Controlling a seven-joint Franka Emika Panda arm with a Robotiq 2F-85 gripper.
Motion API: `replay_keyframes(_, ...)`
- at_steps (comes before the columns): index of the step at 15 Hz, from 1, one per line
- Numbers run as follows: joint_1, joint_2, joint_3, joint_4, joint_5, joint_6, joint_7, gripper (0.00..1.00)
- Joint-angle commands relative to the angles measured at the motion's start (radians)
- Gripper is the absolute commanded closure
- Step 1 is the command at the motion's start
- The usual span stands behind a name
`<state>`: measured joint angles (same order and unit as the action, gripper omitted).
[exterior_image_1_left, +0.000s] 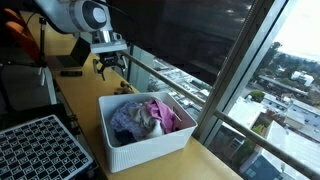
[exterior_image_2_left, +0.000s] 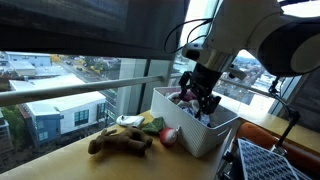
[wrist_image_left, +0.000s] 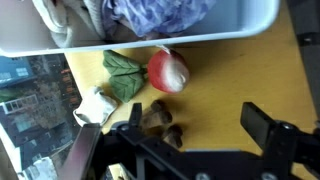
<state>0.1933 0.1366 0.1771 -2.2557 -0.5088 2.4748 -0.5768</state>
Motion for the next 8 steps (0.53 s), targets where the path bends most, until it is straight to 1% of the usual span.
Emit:
replay_keyframes(1,-0.008,0.134,-0.042,0.116,-0.202,0.063,0.019,0.0)
replay_keyframes(4,-0.014,0.23,-0.067,0.187,-0.283,0.079,0.06,0.0)
replay_keyframes(6,-0.011,0.281,-0.068,0.22,-0.282,0.048,0.096,0.0)
replay_keyframes(8,-0.007,0.312,-0.055,0.223,-0.246,0.032,0.126,0.0)
